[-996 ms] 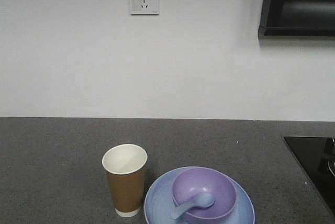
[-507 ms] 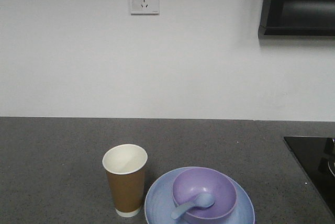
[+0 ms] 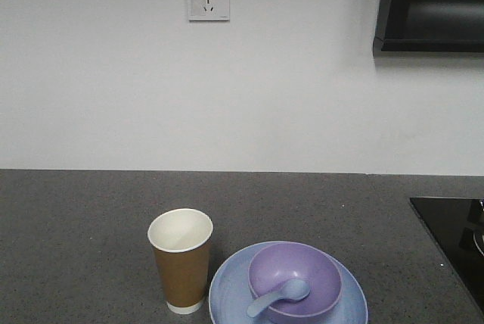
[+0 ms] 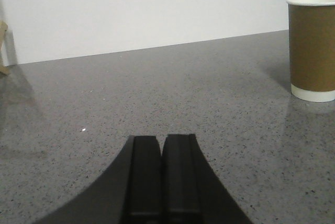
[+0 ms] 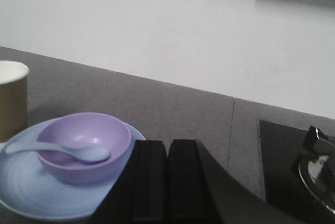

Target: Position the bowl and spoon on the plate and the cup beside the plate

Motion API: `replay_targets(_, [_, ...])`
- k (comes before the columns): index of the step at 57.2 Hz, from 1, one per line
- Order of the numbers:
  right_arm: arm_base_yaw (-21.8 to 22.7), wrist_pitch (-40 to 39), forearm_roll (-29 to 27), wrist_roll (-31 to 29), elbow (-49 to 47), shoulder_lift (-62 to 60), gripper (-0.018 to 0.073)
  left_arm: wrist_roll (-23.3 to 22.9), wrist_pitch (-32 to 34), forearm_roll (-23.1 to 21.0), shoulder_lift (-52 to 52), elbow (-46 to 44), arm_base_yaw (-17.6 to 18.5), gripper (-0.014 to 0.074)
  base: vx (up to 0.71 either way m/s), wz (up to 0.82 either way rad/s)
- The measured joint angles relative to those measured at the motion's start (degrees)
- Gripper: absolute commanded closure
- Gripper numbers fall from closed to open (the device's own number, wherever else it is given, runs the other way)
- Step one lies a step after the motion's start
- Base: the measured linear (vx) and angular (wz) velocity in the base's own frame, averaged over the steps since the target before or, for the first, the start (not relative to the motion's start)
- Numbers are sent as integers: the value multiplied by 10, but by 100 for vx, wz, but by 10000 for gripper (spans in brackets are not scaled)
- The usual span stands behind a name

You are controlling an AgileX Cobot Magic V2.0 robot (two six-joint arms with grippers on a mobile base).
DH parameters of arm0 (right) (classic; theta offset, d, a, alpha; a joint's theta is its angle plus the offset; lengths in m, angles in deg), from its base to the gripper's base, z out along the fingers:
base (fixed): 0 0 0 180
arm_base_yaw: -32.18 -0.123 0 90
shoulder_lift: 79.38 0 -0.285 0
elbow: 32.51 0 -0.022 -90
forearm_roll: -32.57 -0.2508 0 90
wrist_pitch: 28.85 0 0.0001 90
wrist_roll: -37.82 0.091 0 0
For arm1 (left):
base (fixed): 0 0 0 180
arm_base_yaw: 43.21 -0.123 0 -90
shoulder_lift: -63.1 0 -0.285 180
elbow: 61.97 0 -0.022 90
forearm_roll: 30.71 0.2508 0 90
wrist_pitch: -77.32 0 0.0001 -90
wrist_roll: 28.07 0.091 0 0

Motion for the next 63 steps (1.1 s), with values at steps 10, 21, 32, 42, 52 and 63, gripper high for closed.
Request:
replay_targets(10, [66, -68, 14, 32, 174, -107, 571, 0, 0, 0, 0, 0, 0, 603, 0, 0])
replay_targets(21, [143, -67, 14, 71, 242, -223, 571, 0, 0, 0, 0, 0, 0, 603, 0, 0])
replay_targets(32, [157, -61, 14, 74, 242, -235, 571, 0, 1, 0, 0, 0, 0, 603, 0, 0])
replay_targets(42, [157, -61, 14, 74, 242, -235, 571, 0, 1, 0, 0, 0, 0, 603, 0, 0])
replay_targets(52, [157, -61, 14, 75, 242, -235, 571, 0, 1, 0, 0, 0, 0, 603, 0, 0])
replay_targets(63, [157, -61, 14, 75, 242, -235, 571, 0, 1, 0, 0, 0, 0, 603, 0, 0])
